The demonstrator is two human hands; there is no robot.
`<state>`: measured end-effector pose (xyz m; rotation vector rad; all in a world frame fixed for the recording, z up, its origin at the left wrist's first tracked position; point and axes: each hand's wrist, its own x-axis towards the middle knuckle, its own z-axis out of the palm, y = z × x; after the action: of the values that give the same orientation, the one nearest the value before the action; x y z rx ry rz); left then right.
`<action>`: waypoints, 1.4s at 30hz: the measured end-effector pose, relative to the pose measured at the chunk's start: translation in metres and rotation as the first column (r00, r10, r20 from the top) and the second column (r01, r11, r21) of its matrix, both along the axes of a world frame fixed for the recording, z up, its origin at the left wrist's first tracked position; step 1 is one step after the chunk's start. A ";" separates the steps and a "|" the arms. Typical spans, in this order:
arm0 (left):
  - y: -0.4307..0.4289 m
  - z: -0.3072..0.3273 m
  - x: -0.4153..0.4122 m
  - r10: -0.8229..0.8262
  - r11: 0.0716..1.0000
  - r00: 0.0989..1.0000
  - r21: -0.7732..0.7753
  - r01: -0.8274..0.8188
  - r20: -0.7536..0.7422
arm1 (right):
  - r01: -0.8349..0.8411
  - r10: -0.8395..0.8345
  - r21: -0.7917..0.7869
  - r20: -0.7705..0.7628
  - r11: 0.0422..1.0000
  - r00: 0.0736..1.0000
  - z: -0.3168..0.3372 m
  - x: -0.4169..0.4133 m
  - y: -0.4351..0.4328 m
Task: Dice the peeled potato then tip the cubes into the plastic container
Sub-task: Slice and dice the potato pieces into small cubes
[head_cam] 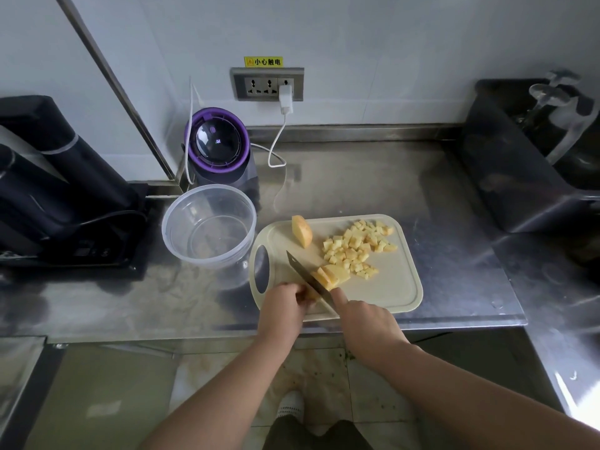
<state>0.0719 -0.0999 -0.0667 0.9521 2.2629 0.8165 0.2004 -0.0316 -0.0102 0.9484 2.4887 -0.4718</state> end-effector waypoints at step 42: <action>-0.007 0.000 0.007 0.056 0.997 0.997 0.050 -0.054 -0.049 | 0.000 0.001 0.002 -0.044 1.000 0.999 0.015 0.009 -0.009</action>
<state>0.0787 -0.1064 -0.0672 0.9459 2.3317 0.8840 0.2091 -0.0408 0.0050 0.9480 2.5291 -0.4950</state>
